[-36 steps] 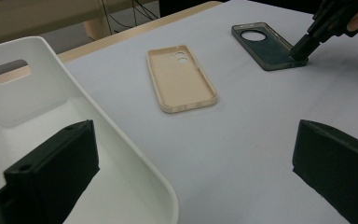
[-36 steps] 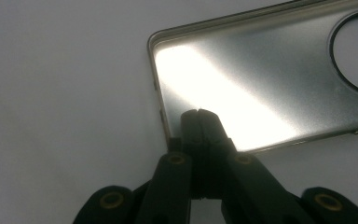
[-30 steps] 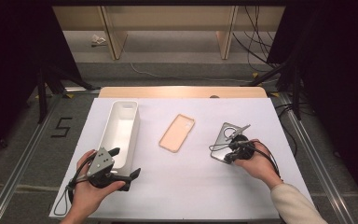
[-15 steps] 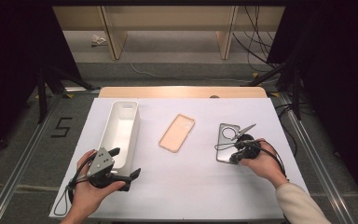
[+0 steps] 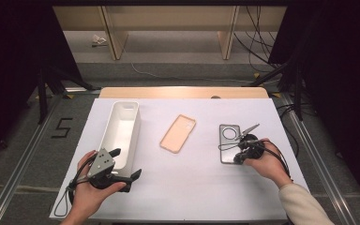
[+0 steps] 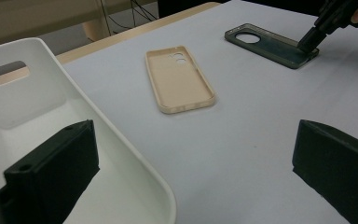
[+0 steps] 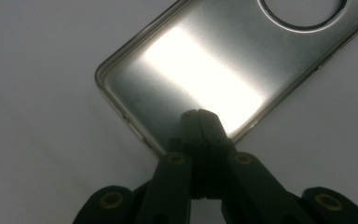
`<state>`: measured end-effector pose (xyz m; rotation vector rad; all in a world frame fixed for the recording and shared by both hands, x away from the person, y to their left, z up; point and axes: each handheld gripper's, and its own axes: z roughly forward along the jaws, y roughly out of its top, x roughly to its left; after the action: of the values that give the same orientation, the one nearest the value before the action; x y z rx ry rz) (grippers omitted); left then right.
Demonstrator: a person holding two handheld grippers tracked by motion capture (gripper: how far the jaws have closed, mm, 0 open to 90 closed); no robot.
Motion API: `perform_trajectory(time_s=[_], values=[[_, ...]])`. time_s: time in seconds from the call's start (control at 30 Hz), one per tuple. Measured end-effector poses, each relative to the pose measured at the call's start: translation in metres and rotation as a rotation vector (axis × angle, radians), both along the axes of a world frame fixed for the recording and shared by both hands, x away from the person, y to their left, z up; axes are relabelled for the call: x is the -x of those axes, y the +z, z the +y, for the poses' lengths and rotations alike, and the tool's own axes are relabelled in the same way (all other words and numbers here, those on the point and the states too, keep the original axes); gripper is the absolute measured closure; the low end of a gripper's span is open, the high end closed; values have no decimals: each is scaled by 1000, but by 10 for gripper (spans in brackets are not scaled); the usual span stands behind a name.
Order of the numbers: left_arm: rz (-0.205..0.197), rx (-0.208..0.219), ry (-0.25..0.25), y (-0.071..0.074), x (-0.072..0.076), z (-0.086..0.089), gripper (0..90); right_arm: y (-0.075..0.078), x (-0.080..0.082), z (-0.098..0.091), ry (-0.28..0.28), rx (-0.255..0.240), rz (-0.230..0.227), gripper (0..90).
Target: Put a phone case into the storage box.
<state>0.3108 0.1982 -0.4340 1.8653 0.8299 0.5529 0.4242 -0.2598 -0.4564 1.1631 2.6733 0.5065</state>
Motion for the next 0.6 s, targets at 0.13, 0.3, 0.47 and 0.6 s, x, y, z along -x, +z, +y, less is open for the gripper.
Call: perform_trajectory(time_s=[0.13,0.3,0.47,0.6], values=[[0,0,0,0,0,0,0,0,-1,-2,-7,5,-6,900],[-1,0,0,0,0,0,0,1,0,-2,-2,2,-7,893],[1,0,-1,0,0,0,0,10,1,1,86,0,-76,712],[1,0,-2,0,0,0,0,18,3,8,271,78,-103,512]])
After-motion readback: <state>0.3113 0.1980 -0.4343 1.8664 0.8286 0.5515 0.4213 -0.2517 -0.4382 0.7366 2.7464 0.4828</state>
